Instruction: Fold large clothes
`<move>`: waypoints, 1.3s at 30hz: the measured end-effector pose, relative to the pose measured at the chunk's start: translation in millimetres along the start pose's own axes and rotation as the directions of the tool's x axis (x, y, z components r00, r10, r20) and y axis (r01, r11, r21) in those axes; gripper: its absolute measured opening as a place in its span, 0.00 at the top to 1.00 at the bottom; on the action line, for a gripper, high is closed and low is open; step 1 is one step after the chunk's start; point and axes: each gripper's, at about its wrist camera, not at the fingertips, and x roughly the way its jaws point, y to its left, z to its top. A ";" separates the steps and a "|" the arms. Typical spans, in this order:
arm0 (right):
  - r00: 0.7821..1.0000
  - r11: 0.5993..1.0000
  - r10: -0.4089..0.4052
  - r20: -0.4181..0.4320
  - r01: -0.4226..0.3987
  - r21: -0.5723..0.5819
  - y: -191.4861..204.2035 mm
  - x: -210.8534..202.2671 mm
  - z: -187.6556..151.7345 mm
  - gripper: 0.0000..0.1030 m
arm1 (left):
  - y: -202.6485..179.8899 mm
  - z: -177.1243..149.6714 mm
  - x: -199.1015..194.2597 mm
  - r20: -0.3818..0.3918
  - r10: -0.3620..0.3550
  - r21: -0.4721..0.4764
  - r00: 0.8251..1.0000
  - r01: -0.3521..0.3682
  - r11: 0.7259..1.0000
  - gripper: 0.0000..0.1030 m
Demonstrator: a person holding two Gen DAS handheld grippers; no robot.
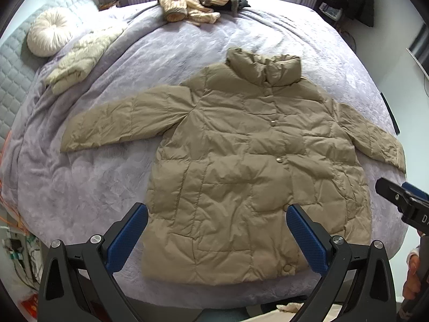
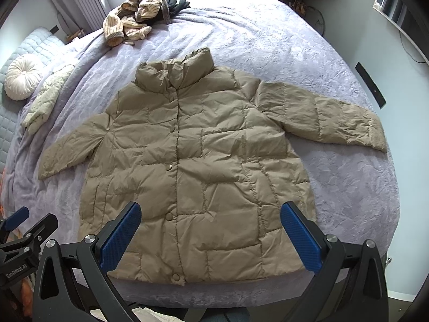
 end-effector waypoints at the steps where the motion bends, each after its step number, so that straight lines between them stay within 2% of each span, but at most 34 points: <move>1: 1.000 1.000 0.009 -0.011 -0.009 -0.002 2.0 4.0 -0.8 0.00 | 2.3 1.5 5.0 0.005 -0.019 -0.017 1.000 0.019 1.000 0.00; 4: 0.998 0.999 0.037 -0.051 -0.037 -0.016 16.7 17.9 0.0 0.00 | 24.0 6.7 22.3 0.004 -0.025 -0.064 1.000 0.025 0.998 0.00; 5: 0.997 0.999 0.043 -0.063 -0.045 -0.026 21.6 23.5 -0.5 0.00 | 35.5 11.2 26.9 0.057 -0.012 -0.072 0.998 0.016 0.997 0.00; 8: 0.994 0.996 0.050 -0.092 -0.057 -0.069 49.3 37.1 5.4 0.00 | 67.2 22.7 42.6 0.146 0.001 -0.103 0.989 0.015 0.995 0.00; 11: 0.990 0.993 0.065 -0.122 -0.076 -0.091 71.6 53.9 7.9 0.00 | 103.9 32.1 76.0 0.149 -0.060 -0.172 0.987 0.086 0.981 0.00; 13: 0.984 0.992 0.091 -0.152 -0.102 -0.068 82.8 68.4 12.2 0.00 | 129.2 38.2 98.9 0.148 -0.094 -0.225 0.984 0.126 0.966 0.00; 16: 0.975 0.989 0.133 -0.177 -0.143 -0.045 101.3 94.0 18.9 0.00 | 171.5 48.3 137.2 0.141 -0.122 -0.313 0.982 0.161 0.936 0.00; 19: 0.968 0.977 0.182 -0.173 -0.198 -0.079 128.3 113.9 20.4 0.00 | 217.9 58.4 169.9 0.165 -0.137 -0.406 0.977 0.194 0.893 0.00; 25: 0.942 0.959 0.185 -0.280 -0.235 -0.157 180.2 157.6 17.9 0.00 | 303.7 79.1 225.0 0.245 -0.190 -0.569 0.951 0.300 0.766 0.00; 27: 0.934 0.954 0.197 -0.299 -0.253 -0.160 189.4 168.4 16.1 0.00 | 325.1 86.7 239.2 0.258 -0.188 -0.590 0.948 0.309 0.746 0.00; 29: 0.930 0.950 0.198 -0.311 -0.260 -0.172 198.5 179.1 14.5 0.00 | 341.5 92.4 254.0 0.250 -0.161 -0.613 0.955 0.284 0.737 0.00; 31: 0.930 0.946 0.202 -0.309 -0.267 -0.185 203.8 184.4 14.0 0.00 | 360.9 95.8 263.6 0.256 -0.134 -0.635 0.957 0.271 0.723 0.00; 33: 0.932 0.942 0.207 -0.298 -0.272 -0.198 208.4 190.7 15.3 0.00 | 378.3 95.3 269.9 0.266 -0.103 -0.667 0.958 0.261 0.698 0.00; 35: 0.935 0.936 0.217 -0.282 -0.281 -0.210 214.5 197.8 18.3 0.00 | 383.1 92.5 270.3 0.276 -0.060 -0.688 0.959 0.240 0.685 0.01; 37: 0.939 0.933 0.217 -0.266 -0.280 -0.228 220.0 202.5 22.5 0.00 | 385.8 92.4 269.5 0.277 -0.015 -0.698 0.961 0.212 0.684 0.19; 38: 0.942 0.930 0.216 -0.256 -0.278 -0.242 224.3 206.2 26.3 0.00 | 386.3 93.9 271.0 0.272 -0.007 -0.696 0.962 0.202 0.689 0.48; 39: 0.944 0.927 0.217 -0.249 -0.278 -0.249 227.5 209.3 28.9 0.00 | 386.4 94.7 273.0 0.274 -0.025 -0.688 0.961 0.214 0.694 0.84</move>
